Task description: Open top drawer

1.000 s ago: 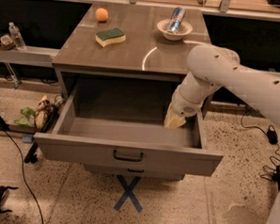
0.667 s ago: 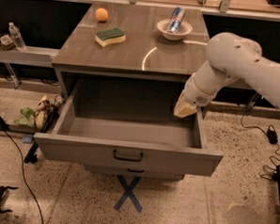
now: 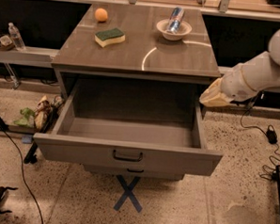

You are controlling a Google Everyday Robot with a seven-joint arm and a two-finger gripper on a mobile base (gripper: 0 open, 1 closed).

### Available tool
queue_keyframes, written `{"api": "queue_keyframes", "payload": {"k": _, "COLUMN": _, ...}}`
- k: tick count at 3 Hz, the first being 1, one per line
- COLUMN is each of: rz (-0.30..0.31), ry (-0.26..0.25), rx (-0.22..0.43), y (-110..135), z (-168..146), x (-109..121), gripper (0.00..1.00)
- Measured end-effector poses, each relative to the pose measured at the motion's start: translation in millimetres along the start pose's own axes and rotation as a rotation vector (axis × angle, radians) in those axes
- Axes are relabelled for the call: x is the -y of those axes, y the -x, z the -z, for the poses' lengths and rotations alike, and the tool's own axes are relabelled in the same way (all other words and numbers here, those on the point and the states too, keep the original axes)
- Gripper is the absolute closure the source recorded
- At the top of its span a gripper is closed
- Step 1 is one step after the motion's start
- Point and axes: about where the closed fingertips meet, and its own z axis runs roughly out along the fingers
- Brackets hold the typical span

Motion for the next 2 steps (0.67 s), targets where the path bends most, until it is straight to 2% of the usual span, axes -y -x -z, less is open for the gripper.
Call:
{"api": "queue_keyframes", "payload": {"k": 1, "rz": -0.041, "ry": -0.070, "rx": 0.174, "y": -3.3, "z": 44.4, "x": 4.4, "gripper": 0.97}}
{"api": "queue_keyframes", "payload": {"k": 2, "rz": -0.035, "ry": -0.054, "rx": 0.158, "y": -0.2, "z": 35.3, "x": 3.3, "gripper": 0.74}}
